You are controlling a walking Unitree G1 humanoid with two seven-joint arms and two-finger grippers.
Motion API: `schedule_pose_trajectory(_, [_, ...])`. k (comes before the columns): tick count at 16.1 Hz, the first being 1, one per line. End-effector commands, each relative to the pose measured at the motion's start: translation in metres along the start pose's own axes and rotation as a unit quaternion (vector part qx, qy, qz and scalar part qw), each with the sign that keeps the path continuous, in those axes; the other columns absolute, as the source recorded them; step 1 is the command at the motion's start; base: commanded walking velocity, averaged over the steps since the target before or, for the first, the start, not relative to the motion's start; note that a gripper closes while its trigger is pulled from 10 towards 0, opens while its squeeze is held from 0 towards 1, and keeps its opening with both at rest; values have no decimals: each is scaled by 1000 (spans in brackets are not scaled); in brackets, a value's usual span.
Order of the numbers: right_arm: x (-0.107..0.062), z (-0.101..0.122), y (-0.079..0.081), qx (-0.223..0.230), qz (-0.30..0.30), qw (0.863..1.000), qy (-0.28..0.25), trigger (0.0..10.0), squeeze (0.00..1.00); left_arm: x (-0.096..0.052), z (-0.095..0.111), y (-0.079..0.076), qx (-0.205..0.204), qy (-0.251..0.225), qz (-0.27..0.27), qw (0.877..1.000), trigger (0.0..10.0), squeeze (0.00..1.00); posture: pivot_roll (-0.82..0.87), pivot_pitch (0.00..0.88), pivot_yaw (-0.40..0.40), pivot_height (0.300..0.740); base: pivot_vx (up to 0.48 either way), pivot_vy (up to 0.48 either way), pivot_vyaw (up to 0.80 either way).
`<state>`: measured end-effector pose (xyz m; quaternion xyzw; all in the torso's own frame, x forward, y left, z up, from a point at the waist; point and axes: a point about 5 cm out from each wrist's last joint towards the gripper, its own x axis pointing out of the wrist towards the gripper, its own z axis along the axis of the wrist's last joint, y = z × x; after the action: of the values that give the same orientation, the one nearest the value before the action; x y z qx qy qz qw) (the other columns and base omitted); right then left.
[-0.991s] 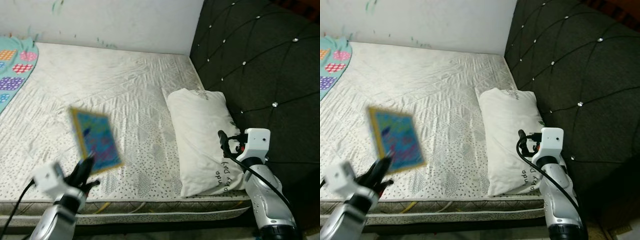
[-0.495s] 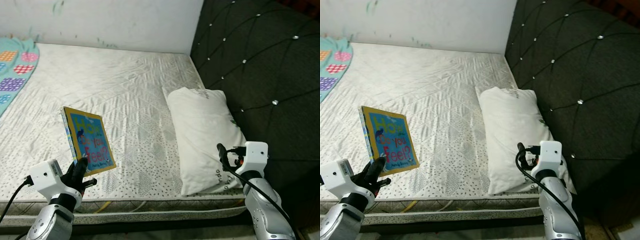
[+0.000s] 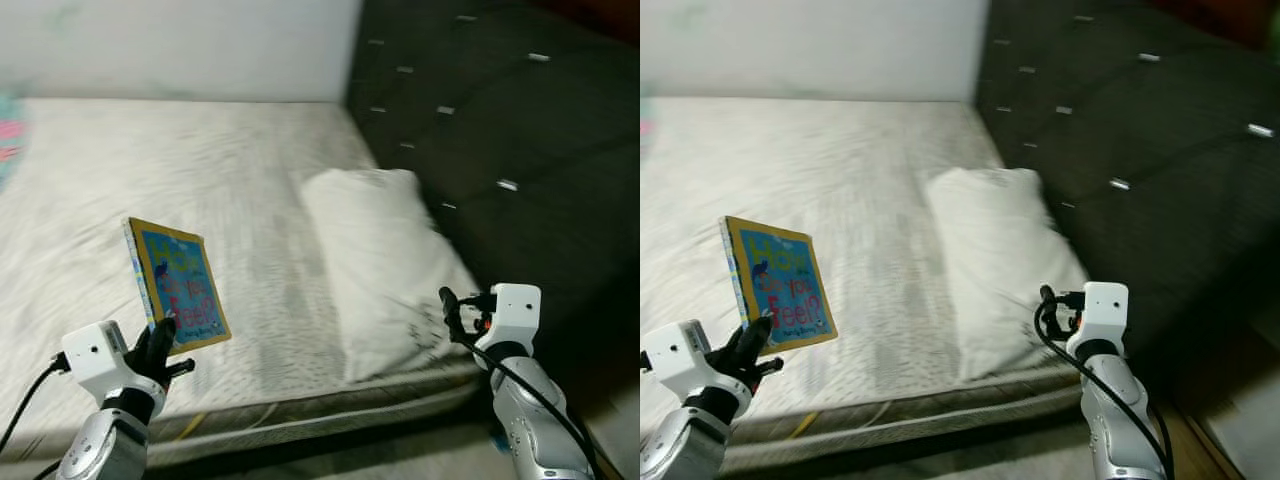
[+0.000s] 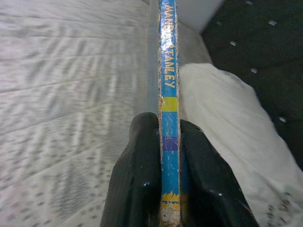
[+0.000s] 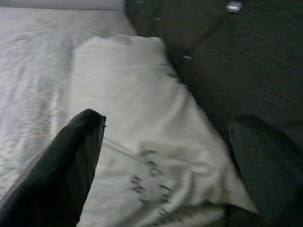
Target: Clean up the room
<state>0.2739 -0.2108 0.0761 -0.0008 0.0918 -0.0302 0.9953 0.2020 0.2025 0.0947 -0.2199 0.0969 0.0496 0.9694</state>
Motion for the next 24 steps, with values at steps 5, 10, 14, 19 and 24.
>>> schedule_pose_trajectory(5, [-1,9,-3,3,-1,1000,-15,10000,0,2,6,-5,1,-30,-7,1000,10000,0,34,31,-67,740,0,0,-120])
schedule_pose_trajectory(10, [-1,14,5,11,18,1000,-21,10000,0,3,7,-6,-6,-35,-8,999,10000,0,33,48,-72,740,0,0,0])
schedule_pose_trajectory(14, [-3,16,10,5,35,999,-25,10000,0,3,7,-6,-8,-35,-8,999,10000,0,31,65,-72,740,0,0,0])
schedule_pose_trajectory(19, [-5,16,12,4,47,999,-21,10000,0,3,6,-8,-8,-33,-9,999,10000,0,30,69,-70,740,0,0,0])
schedule_pose_trajectory(24, [-6,14,15,1,58,998,-18,10000,0,4,7,-8,-5,-34,-9,999,10000,0,33,65,-74,740,0,0,0])
